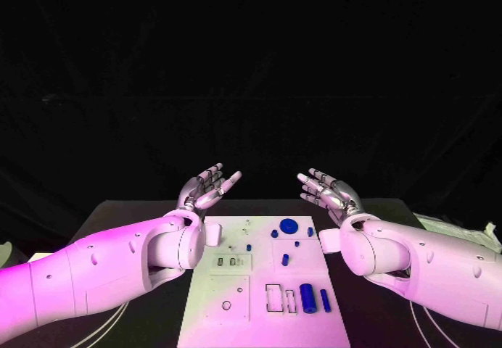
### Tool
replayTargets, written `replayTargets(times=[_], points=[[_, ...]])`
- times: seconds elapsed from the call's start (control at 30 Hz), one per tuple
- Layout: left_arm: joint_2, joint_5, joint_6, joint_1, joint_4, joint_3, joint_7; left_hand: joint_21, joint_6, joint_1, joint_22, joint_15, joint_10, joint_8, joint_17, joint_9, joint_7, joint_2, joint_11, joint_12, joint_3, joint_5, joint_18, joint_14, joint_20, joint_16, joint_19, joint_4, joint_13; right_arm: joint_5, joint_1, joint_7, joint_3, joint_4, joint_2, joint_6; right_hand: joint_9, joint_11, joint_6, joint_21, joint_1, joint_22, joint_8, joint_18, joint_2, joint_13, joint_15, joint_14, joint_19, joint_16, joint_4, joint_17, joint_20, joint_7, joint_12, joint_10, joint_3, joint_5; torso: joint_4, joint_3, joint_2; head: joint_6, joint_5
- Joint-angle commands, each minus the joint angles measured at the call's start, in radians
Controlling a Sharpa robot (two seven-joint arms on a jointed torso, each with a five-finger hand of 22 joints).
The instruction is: Assemble the parts on the task board
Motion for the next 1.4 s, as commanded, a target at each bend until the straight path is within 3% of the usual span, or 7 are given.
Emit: replayTargets(times=[0.03, 0.23, 0.37, 0.53, 0.8, 1.2, 1.4], points=[[0.005, 0.019, 0.101, 0.005, -0.006, -0.001, 0.004, 0.01, 0.043, 0.062, 0.004, 0.012, 0.044, 0.012, 0.007, 0.006, 0.114, 0.004, 0.014, 0.01, 0.015, 0.009, 0.027, 0.052, 0.019, 0.014, 0.012, 0.016, 0.006, -0.099, 0.005, -0.08, 0.0, -0.011, 0.002, 0.186, 0.004, 0.017, 0.033, 0.011, 0.069, 0.005, 0.007, 0.02, 0.01, 0.005, 0.013, 0.039, 0.039, 0.007, -0.022, 0.004, 0.009, 0.132, 0.009, 0.04, 0.008, 0.015, -0.0003, 0.0, 0.0, 0.0, 0.0], [0.006, 0.02, 0.101, 0.005, -0.006, -0.001, 0.004, 0.049, 0.185, 0.08, 0.025, 0.03, 0.211, 0.036, 0.028, 0.018, 0.131, 0.058, 0.037, 0.032, 0.064, 0.0, 0.01, 0.231, 0.018, 0.048, 0.118, 0.011, 0.018, -0.124, 0.01, -0.105, 0.001, -0.021, 0.003, 0.24, 0.011, 0.03, 0.117, 0.03, 0.135, 0.017, 0.015, 0.05, 0.018, 0.012, 0.023, 0.165, 0.169, 0.018, -0.08, 0.012, 0.008, 0.144, 0.02, 0.154, 0.009, 0.008, -0.0003, 0.0, 0.0, 0.0, 0.0], [-0.029, 0.039, 0.099, 0.006, -0.006, -0.001, 0.048, 0.119, 0.385, 0.098, 0.058, 0.02, 0.457, 0.075, 0.051, 0.036, 0.123, 0.099, 0.023, 0.071, 0.087, -0.007, 0.019, 0.452, 0.019, 0.1, 0.311, -0.001, 0.035, -0.279, 0.014, -0.054, 0.001, -0.05, -0.019, 0.154, 0.028, 0.008, 0.323, 0.078, 0.211, 0.036, 0.044, 0.085, 0.015, 0.029, -0.007, 0.456, 0.367, 0.057, -0.14, 0.029, 0.007, 0.125, 0.057, 0.435, 0.016, -0.006, -0.0028, -0.0004, 0.003, -0.012, 0.002], [-0.05, 0.035, 0.127, 0.008, 0.008, -0.001, 0.042, 0.233, 0.592, 0.114, 0.102, -0.03, 0.674, 0.107, 0.058, 0.045, 0.097, 0.125, -0.016, 0.102, 0.088, -0.009, 0.059, 0.609, 0.01, 0.138, 0.616, -0.029, 0.038, -0.413, 0.023, -0.045, 0.004, -0.059, -0.028, 0.123, 0.041, -0.036, 0.607, 0.118, 0.245, 0.04, 0.075, 0.109, 0.019, 0.028, -0.053, 0.615, 0.477, 0.08, -0.185, 0.029, -0.011, 0.088, 0.082, 0.626, 0.03, -0.016, 0.002, 0.0006, 0.019, -0.006, -0.001], [-0.104, -0.002, 0.177, 0.015, 0.079, 0.0, 0.032, 0.244, 0.64, 0.151, 0.093, -0.05, 0.727, 0.078, 0.049, 0.032, 0.083, 0.127, -0.03, 0.071, 0.086, -0.011, 0.06, 0.688, -0.01, 0.13, 0.705, -0.088, 0.033, -0.651, 0.044, -0.086, 0.012, -0.045, -0.054, 0.118, 0.036, -0.074, 0.71, 0.152, 0.225, 0.039, 0.061, 0.109, 0.021, 0.028, -0.096, 0.745, 0.575, 0.086, -0.224, 0.032, -0.056, 0.064, 0.066, 0.767, 0.079, -0.012, 0.0149, -0.0008, 0.053, -0.001, -0.015], [-0.202, -0.008, 0.249, 0.028, 0.244, 0.015, -0.002, 0.279, 0.7, 0.156, 0.093, -0.088, 0.818, 0.053, 0.074, 0.033, 0.065, 0.148, -0.057, 0.058, 0.089, -0.012, 0.059, 0.807, -0.051, 0.146, 0.84, -0.125, 0.038, -1.159, 0.097, -0.375, 0.026, -0.057, -0.045, 0.287, 0.036, -0.116, 0.768, 0.251, 0.176, 0.075, 0.04, 0.108, -0.032, 0.033, -0.165, 0.966, 0.743, 0.152, -0.206, 0.095, -0.13, 0.035, 0.041, 0.878, 0.076, -0.093, 0.0381, -0.0126, 0.13, 0.02, -0.046], [-0.217, 0.012, 0.267, 0.038, 0.275, 0.017, -0.011, 0.279, 0.703, 0.165, 0.091, -0.09, 0.82, 0.049, 0.078, 0.032, 0.063, 0.147, -0.058, 0.052, 0.099, -0.011, 0.059, 0.808, -0.055, 0.142, 0.846, -0.135, 0.036, -1.36, 0.113, -0.48, 0.028, -0.052, -0.031, 0.327, 0.038, -0.139, 0.793, 0.33, 0.205, 0.112, 0.043, 0.108, -0.044, 0.035, -0.203, 1.092, 0.844, 0.218, -0.217, 0.154, -0.175, 0.014, 0.041, 0.904, 0.086, -0.06, 0.0534, -0.0165, 0.163, 0.022, -0.051]])
